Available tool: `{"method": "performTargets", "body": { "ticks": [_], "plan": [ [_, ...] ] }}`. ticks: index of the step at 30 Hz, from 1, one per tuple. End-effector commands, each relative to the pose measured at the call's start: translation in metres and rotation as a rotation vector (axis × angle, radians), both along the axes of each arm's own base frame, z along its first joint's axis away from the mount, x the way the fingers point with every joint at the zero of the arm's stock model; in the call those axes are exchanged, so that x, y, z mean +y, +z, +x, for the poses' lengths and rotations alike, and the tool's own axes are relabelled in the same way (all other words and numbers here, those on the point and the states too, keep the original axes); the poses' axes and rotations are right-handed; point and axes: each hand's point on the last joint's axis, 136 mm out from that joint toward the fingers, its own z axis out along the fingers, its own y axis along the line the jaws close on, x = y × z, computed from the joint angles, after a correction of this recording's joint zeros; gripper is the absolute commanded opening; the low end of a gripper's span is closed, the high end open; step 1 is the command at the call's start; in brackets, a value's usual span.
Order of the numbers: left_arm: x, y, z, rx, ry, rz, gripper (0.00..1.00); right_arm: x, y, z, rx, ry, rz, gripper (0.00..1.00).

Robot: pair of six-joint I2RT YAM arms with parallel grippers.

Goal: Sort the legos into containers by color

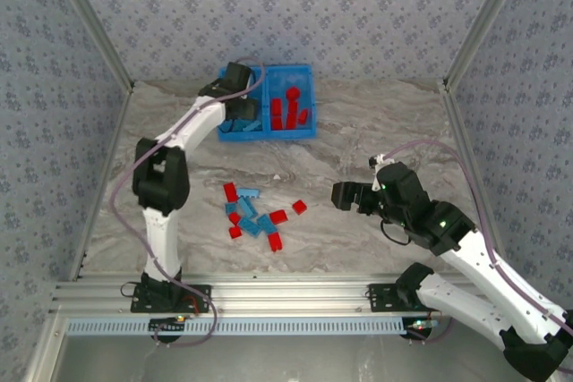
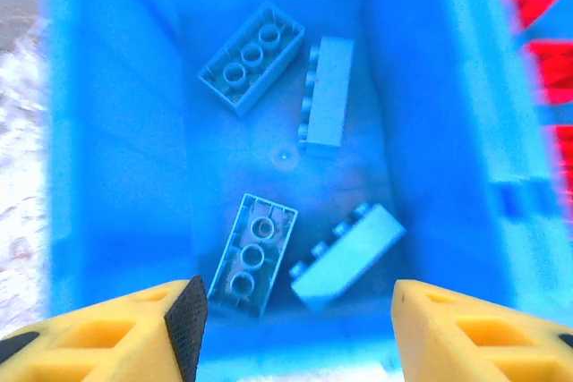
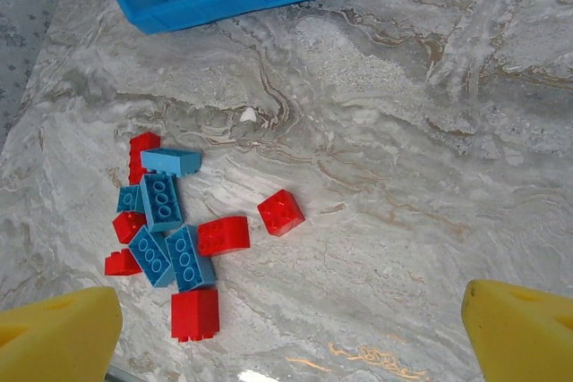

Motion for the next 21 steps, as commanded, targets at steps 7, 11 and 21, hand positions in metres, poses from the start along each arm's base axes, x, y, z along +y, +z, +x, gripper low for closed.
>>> {"method": "performTargets", "body": {
  "ticks": [7,11,21],
  "plan": [
    [-0.021,0.084,-0.154,-0.174,-0.196,-0.166,0.59,0.006,0.003,0.004,-0.016,-0.002,0.031,1.00],
    [-0.029,0.044,-0.232,-0.091,-0.378,-0.056,0.64,0.013,-0.003,0.009,-0.010,0.014,0.017,1.00],
    [-0.022,-0.015,-0.270,0.081,-0.709,0.316,0.99,0.036,-0.012,0.024,0.021,0.046,0.025,1.00]
  ]
}}
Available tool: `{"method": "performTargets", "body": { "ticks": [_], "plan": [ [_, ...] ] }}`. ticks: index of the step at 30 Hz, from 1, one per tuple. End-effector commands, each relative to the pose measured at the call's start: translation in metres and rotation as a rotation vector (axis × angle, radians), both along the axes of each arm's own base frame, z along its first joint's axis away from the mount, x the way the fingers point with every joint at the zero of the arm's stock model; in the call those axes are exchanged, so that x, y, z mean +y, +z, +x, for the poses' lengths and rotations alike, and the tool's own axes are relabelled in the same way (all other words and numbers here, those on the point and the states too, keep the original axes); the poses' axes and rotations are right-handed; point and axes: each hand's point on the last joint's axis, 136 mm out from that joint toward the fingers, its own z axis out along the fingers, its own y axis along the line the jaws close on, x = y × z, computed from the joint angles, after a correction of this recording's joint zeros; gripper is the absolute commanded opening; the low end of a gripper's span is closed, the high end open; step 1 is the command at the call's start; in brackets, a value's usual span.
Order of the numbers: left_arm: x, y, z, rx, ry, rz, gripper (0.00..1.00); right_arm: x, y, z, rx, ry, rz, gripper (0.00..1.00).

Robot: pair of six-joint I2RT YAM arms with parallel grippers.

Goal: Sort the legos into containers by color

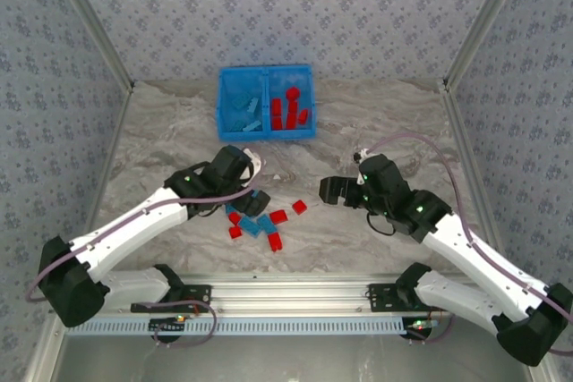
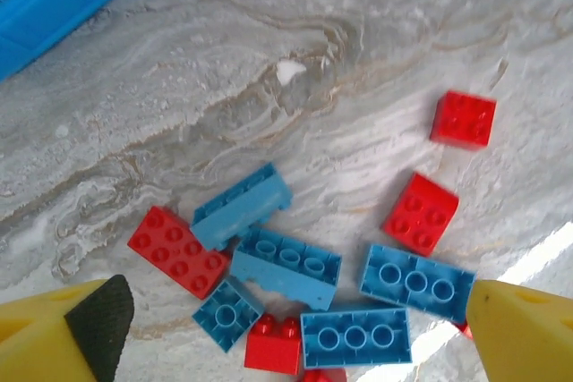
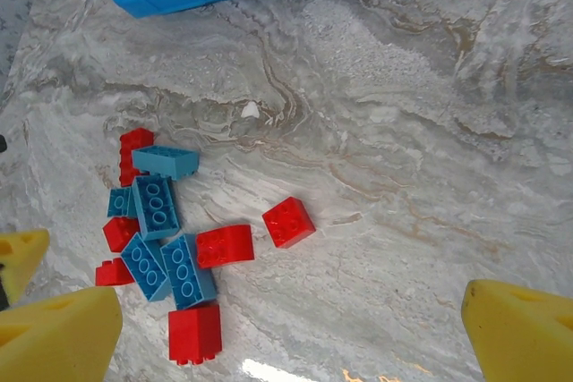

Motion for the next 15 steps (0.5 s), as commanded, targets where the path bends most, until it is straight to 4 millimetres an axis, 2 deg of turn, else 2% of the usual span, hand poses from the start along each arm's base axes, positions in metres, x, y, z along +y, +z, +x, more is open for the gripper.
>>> {"method": "performTargets", "body": {
  "ticks": [1,6,10,15],
  "plan": [
    [0.007,-0.010,0.001,-0.011,-0.159,0.199,0.99,0.009,0.010,0.000,-0.026,0.023,0.039,1.00],
    [0.012,-0.030,0.014,-0.010,-0.273,0.386,0.99,0.009,0.010,-0.006,-0.029,0.022,0.059,1.00],
    [0.010,-0.040,0.034,-0.017,-0.313,0.409,0.99,0.005,0.006,-0.011,-0.030,0.019,0.060,1.00],
    [0.013,-0.068,0.048,0.048,-0.378,0.488,0.99,-0.001,0.007,-0.018,-0.030,0.019,0.057,1.00]
  ]
}}
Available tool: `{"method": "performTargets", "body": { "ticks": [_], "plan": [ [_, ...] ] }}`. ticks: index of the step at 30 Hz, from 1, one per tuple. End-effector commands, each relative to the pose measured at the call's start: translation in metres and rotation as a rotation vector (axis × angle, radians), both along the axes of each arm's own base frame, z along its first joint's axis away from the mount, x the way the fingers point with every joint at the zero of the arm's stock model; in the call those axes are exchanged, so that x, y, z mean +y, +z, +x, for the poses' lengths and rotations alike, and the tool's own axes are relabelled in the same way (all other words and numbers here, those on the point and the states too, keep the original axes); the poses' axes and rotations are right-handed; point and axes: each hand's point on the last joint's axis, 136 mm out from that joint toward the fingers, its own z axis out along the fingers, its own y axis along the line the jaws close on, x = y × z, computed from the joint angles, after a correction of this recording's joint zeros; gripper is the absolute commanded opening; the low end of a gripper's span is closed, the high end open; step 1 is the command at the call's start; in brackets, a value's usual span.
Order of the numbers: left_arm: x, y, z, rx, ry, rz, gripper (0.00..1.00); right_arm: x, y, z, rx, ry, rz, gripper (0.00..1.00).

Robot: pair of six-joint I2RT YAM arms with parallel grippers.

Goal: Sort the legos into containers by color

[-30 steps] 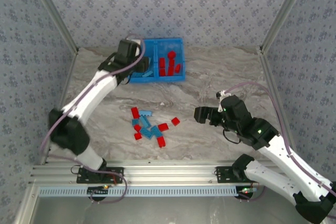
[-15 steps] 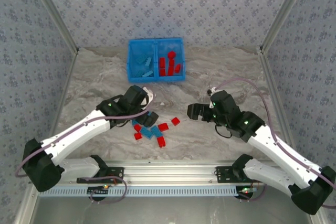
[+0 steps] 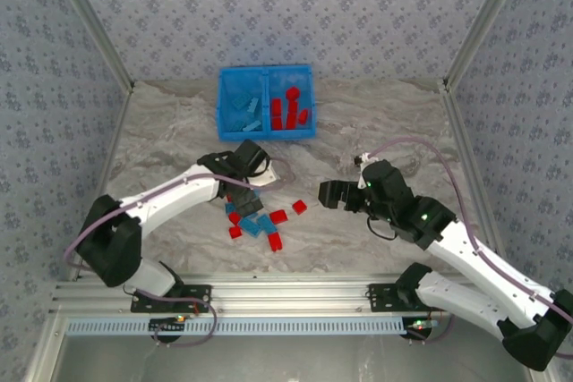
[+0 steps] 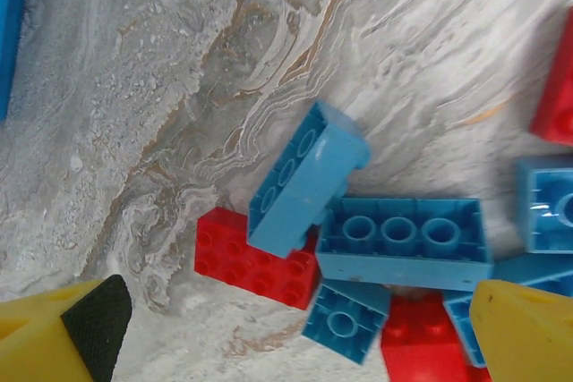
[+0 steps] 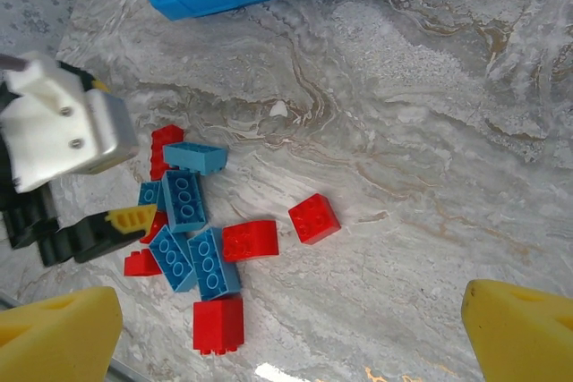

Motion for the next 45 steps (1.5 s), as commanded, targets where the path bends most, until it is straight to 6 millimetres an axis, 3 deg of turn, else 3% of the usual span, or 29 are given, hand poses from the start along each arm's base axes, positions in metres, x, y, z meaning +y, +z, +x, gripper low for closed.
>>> {"method": "performTargets", "body": {
  "ticks": [1,6,12,20,26,28,32,36,45],
  "plan": [
    [-0.005,-0.006,0.016,0.012,-0.068,0.038,0.99,-0.005,-0.003,-0.006,0.004,-0.009,-0.002,1.00],
    [-0.027,-0.018,0.028,0.082,-0.094,-0.054,0.98,-0.010,-0.002,-0.006,-0.006,-0.017,-0.010,1.00],
    [-0.018,-0.047,0.037,0.156,-0.039,-0.028,0.93,-0.013,0.000,-0.007,-0.013,-0.020,-0.026,1.00],
    [-0.008,-0.074,0.029,0.219,-0.036,0.016,0.82,-0.013,-0.002,-0.005,-0.013,-0.024,-0.025,1.00],
    [-0.011,-0.080,0.035,0.207,-0.020,0.005,0.62,-0.009,-0.001,-0.003,-0.009,-0.022,-0.025,1.00],
    [-0.012,-0.076,0.037,0.194,-0.012,-0.001,0.51,-0.009,-0.001,-0.003,-0.005,-0.022,-0.024,1.00],
    [-0.015,-0.056,0.048,0.121,0.031,-0.051,0.41,-0.010,-0.003,-0.004,0.004,-0.025,-0.028,1.00],
    [-0.022,-0.022,0.055,0.046,0.070,-0.127,0.31,-0.011,-0.002,-0.004,0.003,-0.031,-0.024,1.00],
    [-0.028,0.108,0.071,-0.255,0.088,-0.333,0.32,-0.009,0.002,-0.001,-0.008,-0.036,-0.015,1.00]
  ]
}}
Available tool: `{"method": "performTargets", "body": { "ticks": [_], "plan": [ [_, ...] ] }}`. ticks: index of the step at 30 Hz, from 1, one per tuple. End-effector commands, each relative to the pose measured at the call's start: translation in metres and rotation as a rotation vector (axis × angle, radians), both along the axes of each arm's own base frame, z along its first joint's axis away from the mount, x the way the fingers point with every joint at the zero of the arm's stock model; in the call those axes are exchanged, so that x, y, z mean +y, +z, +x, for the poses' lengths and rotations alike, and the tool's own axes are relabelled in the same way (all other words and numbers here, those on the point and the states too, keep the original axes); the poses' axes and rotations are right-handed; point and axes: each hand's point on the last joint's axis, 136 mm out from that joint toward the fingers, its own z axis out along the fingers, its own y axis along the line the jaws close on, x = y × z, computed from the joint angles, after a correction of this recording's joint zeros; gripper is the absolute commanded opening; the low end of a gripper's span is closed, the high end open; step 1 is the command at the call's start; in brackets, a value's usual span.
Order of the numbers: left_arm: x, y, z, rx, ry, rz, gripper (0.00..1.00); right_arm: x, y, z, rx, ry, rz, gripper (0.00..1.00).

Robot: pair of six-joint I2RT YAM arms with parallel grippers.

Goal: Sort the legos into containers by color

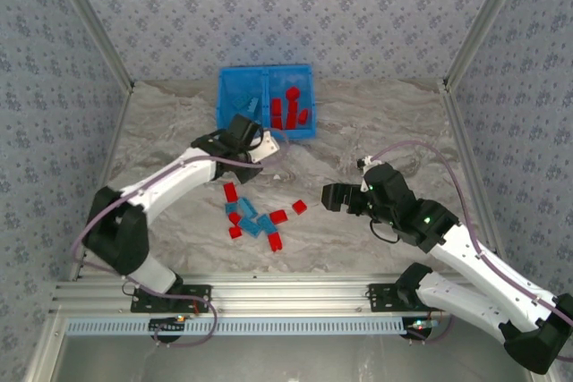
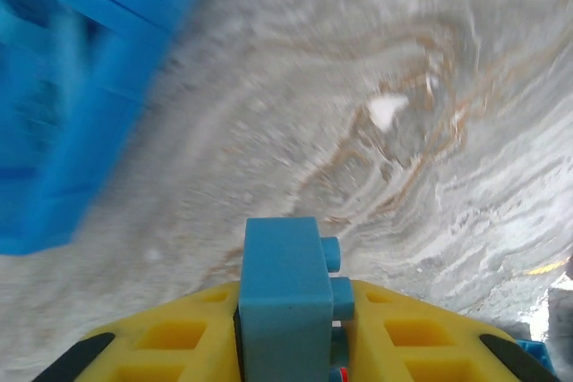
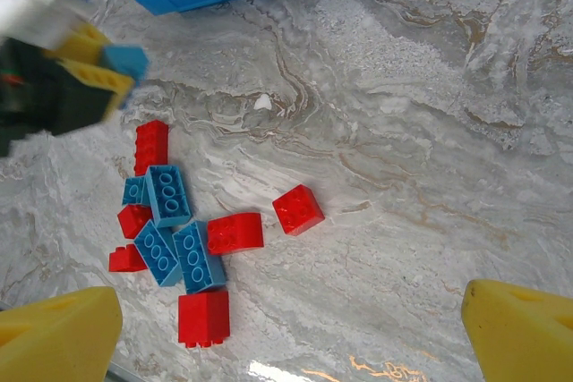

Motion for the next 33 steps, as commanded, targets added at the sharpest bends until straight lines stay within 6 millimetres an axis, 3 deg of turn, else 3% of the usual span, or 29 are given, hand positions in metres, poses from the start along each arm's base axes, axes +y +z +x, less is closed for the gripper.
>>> {"method": "performTargets", "body": {
  "ticks": [1,5,9,13,21,24,28,33],
  "plan": [
    [-0.003,0.064,0.015,-0.160,0.053,-0.100,0.32,-0.001,0.008,0.004,-0.017,-0.022,0.008,1.00],
    [0.008,0.113,0.049,-0.306,0.169,-0.173,0.33,0.001,0.008,0.006,-0.015,-0.025,0.013,1.00],
    [0.018,0.127,0.096,-0.309,0.287,-0.220,0.33,0.003,0.010,0.006,-0.011,-0.026,0.020,1.00],
    [0.030,0.117,0.148,-0.277,0.408,-0.245,0.32,0.001,0.011,0.005,-0.003,-0.034,0.015,1.00],
    [0.050,0.069,0.233,-0.280,0.614,-0.192,0.32,-0.004,0.009,0.001,0.019,-0.040,-0.007,1.00],
    [0.051,0.050,0.253,-0.261,0.652,-0.195,0.32,-0.005,0.010,-0.001,0.025,-0.039,-0.006,1.00],
    [0.047,0.042,0.269,-0.254,0.674,-0.221,0.34,-0.006,0.012,-0.003,0.029,-0.041,-0.004,1.00],
    [0.041,0.056,0.268,-0.246,0.674,-0.284,0.53,-0.006,0.013,-0.006,0.031,-0.043,0.000,1.00]
  ]
}}
